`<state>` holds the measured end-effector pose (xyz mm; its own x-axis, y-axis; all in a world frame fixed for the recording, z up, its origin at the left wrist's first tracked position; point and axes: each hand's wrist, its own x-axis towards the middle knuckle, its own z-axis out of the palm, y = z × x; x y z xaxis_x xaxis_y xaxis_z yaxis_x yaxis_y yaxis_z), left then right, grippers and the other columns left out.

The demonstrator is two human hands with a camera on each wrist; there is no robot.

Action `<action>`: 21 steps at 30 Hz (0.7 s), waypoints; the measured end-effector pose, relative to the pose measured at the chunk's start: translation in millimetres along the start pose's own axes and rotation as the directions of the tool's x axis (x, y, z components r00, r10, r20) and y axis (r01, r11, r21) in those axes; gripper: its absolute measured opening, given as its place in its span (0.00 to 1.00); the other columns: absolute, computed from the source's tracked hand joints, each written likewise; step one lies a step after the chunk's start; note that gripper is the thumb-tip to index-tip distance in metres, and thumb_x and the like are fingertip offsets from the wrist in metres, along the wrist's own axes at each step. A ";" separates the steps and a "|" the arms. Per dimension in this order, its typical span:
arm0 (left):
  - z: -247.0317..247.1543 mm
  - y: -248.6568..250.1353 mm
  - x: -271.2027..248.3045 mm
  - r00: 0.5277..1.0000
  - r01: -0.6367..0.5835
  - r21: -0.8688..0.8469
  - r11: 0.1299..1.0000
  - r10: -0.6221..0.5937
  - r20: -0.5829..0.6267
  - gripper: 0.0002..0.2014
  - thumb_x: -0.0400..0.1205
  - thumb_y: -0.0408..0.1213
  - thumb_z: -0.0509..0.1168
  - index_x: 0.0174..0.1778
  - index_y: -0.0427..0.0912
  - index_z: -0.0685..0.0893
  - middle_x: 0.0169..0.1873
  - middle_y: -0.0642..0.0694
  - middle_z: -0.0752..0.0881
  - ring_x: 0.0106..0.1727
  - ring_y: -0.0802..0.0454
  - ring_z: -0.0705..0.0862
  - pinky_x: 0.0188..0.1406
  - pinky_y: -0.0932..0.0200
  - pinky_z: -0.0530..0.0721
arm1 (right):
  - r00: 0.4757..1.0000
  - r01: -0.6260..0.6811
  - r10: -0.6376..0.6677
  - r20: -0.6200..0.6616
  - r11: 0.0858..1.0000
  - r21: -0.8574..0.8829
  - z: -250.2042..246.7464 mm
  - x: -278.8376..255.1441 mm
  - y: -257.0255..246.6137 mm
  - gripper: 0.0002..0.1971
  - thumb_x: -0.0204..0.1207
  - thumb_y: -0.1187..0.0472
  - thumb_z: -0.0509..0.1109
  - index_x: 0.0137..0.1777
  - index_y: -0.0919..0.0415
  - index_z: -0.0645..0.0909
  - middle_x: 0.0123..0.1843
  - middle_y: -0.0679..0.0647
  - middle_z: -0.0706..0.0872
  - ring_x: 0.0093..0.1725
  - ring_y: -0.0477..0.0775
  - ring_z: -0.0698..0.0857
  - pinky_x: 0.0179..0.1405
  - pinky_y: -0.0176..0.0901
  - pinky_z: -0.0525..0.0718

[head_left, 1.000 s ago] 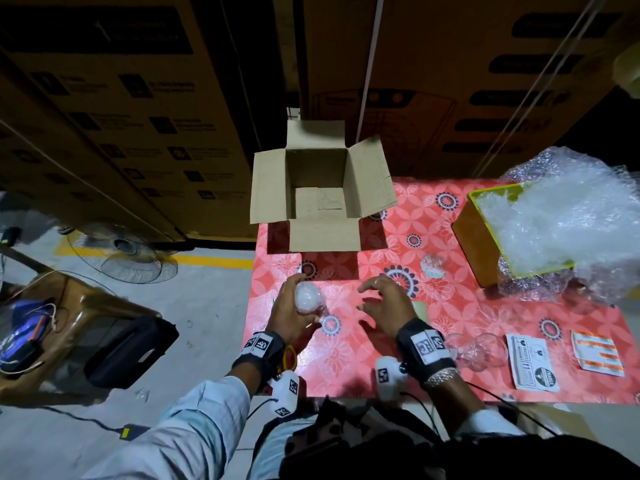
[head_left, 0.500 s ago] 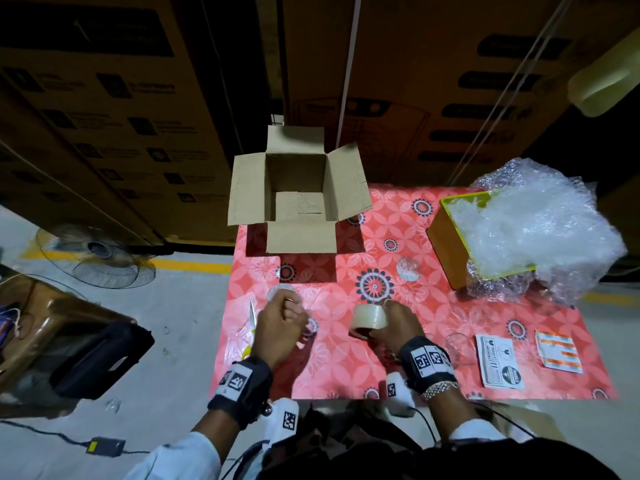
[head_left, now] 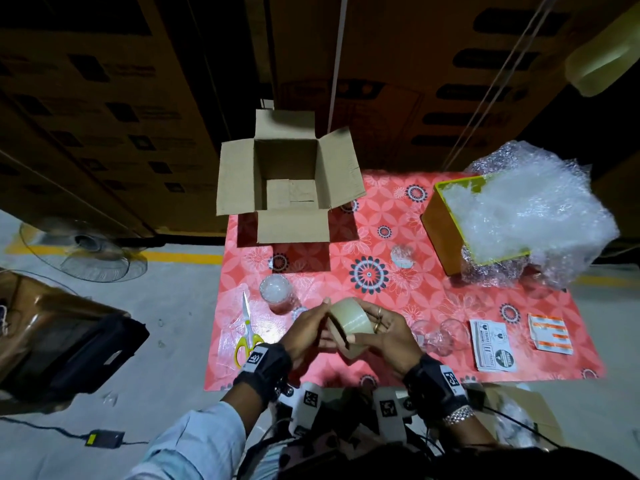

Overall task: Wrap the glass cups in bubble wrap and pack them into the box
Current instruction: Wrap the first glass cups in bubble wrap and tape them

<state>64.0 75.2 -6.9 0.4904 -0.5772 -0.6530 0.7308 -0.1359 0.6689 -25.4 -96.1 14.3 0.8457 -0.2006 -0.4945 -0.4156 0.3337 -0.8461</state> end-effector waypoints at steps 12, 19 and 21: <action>-9.5 6.1 3.6 0.952 0.304 -0.123 0.945 -0.296 0.084 0.42 0.84 0.73 0.49 0.72 0.38 0.81 0.54 0.25 0.90 0.48 0.35 0.93 0.51 0.48 0.92 | 0.992 0.123 -0.124 0.016 0.990 0.070 18.1 -13.8 -0.9 0.26 0.78 0.64 0.73 0.77 0.59 0.76 0.61 0.63 0.91 0.58 0.66 0.91 0.51 0.55 0.93; -16.5 -3.8 6.6 0.932 0.359 -0.274 0.892 -0.324 0.164 0.41 0.88 0.64 0.52 0.57 0.24 0.90 0.45 0.25 0.92 0.39 0.39 0.95 0.28 0.59 0.91 | 0.988 0.155 -0.154 0.034 0.987 -0.043 16.1 -19.3 15.2 0.28 0.77 0.65 0.77 0.77 0.62 0.77 0.67 0.61 0.89 0.68 0.66 0.87 0.68 0.62 0.84; -16.4 -4.5 3.5 0.925 0.375 -0.266 0.888 -0.339 0.172 0.35 0.91 0.56 0.56 0.50 0.22 0.92 0.43 0.27 0.92 0.35 0.43 0.94 0.28 0.62 0.90 | 0.983 0.186 -0.185 0.023 0.978 -0.098 19.2 -21.1 18.8 0.25 0.78 0.68 0.76 0.75 0.63 0.79 0.66 0.59 0.90 0.67 0.62 0.88 0.67 0.55 0.85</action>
<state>70.2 86.9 -18.0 0.1241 -0.6265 -0.7695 0.9593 -0.1226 0.2545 -44.6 -67.9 12.6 0.9155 -0.2373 -0.3249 -0.2816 0.1989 -0.9387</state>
